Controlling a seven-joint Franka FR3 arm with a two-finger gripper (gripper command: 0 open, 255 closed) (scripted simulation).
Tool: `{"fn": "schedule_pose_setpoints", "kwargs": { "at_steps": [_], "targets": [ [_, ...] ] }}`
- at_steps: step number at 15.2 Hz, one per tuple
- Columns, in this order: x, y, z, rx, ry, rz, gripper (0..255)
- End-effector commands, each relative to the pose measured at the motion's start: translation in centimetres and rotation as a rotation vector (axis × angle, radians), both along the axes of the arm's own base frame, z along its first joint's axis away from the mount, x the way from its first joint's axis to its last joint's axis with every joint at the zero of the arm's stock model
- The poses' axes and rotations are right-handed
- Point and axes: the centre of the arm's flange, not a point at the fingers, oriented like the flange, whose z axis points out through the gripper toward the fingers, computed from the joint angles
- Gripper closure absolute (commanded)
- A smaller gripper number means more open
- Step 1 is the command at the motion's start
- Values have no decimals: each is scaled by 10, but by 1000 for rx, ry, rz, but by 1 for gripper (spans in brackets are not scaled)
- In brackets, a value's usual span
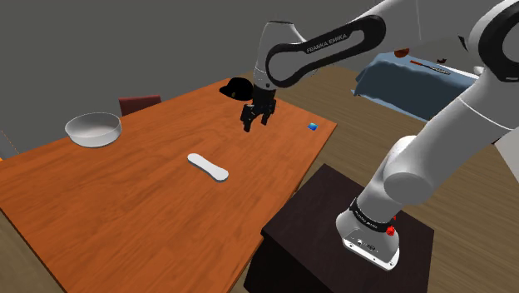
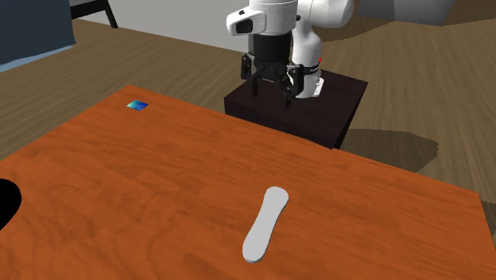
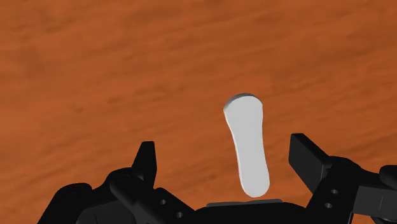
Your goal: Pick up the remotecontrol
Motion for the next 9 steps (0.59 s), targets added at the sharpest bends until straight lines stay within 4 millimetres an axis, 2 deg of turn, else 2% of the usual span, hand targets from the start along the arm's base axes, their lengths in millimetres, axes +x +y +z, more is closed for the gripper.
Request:
{"fn": "schedule_pose_setpoints", "kwargs": {
  "at_steps": [1,9],
  "targets": [
    [17,11,-20,-7,1,14,0],
    [76,51,-101,-37,11,69,0]
  ]
}}
